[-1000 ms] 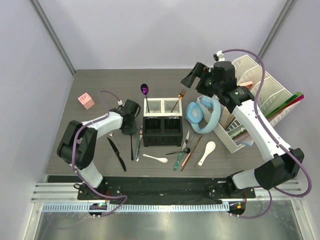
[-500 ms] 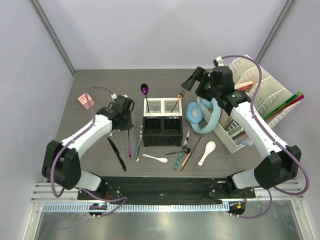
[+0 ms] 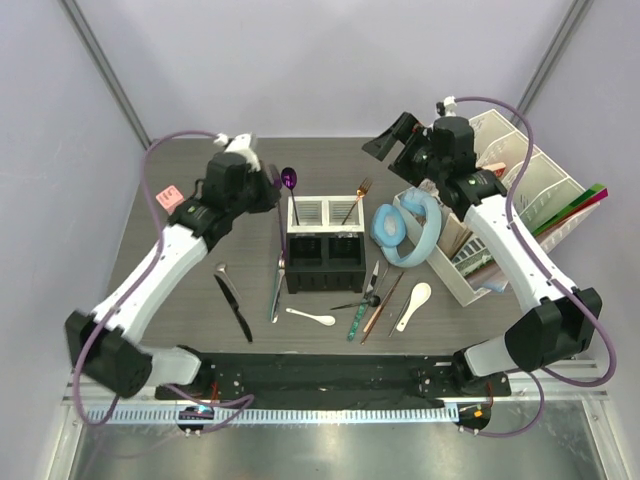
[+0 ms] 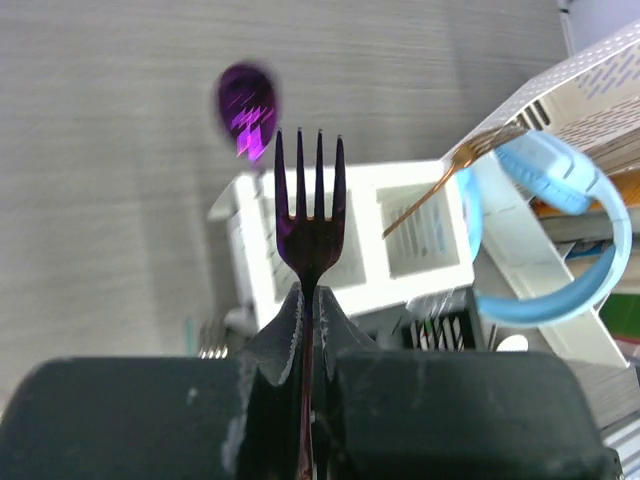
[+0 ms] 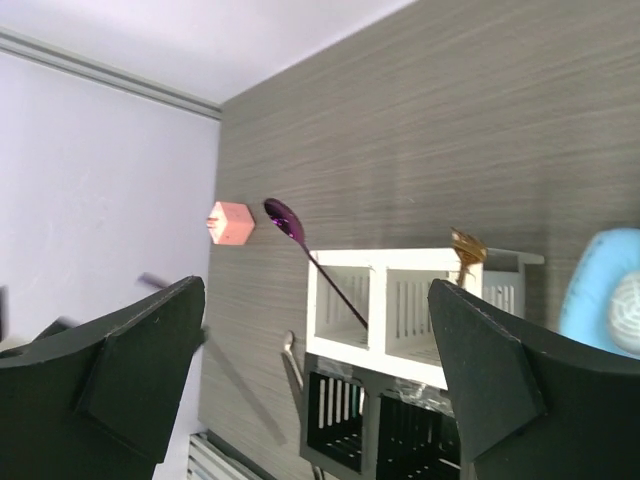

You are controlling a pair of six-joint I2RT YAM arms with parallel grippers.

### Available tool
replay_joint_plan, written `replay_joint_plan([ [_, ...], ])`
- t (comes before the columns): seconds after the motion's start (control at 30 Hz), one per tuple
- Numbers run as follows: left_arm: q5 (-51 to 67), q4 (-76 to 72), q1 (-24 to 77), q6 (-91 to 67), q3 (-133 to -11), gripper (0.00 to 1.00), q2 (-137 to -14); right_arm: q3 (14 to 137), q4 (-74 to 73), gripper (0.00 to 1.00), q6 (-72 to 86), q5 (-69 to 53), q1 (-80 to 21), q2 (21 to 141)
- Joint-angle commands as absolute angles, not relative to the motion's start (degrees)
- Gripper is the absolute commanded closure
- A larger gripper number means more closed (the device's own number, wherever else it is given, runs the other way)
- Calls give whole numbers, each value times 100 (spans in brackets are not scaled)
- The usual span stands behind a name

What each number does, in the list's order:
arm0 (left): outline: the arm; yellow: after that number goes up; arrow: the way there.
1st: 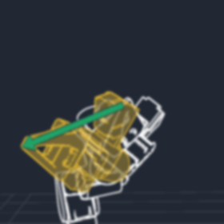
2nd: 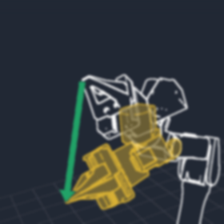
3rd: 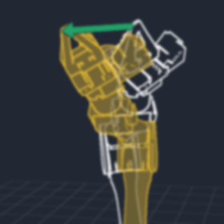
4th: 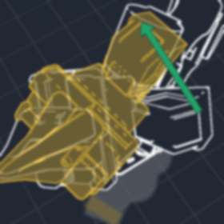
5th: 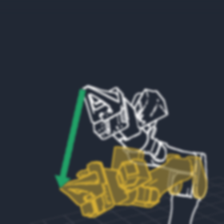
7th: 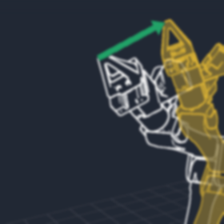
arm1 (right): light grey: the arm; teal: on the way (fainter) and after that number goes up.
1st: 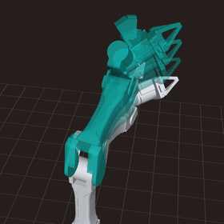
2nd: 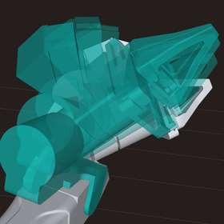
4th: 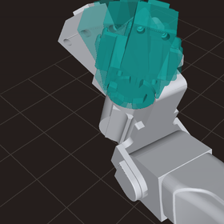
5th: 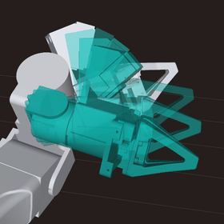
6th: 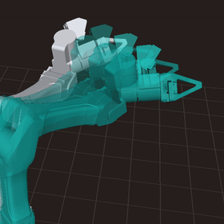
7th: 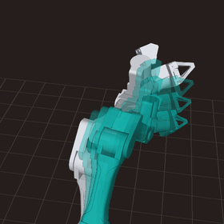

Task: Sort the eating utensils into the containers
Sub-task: Pick up the fork at the center of the board, then place the fork in the container.

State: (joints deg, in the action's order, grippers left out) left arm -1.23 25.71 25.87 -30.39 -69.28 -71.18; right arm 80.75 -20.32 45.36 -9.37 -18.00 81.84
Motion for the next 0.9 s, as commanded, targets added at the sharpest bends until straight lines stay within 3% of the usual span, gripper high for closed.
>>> replay_joint_plan([
  [0.0,377,1565,2847,-2690,-7950,100,-8146,8359,-1723,0,4658,-1108,-1802,8157],
  [0.47,606,2047,3146,-2532,-11161,100,-11249,7840,-2153,0,4816,-1292,-1758,8007],
  [0.67,449,1846,3339,-2383,-11557,100,-11917,7901,-2355,0,4562,-1213,-1556,7998],
  [0.87,308,1767,3542,-2250,-11172,100,-11918,8173,-2794,0,4421,-1073,-1424,8103],
])
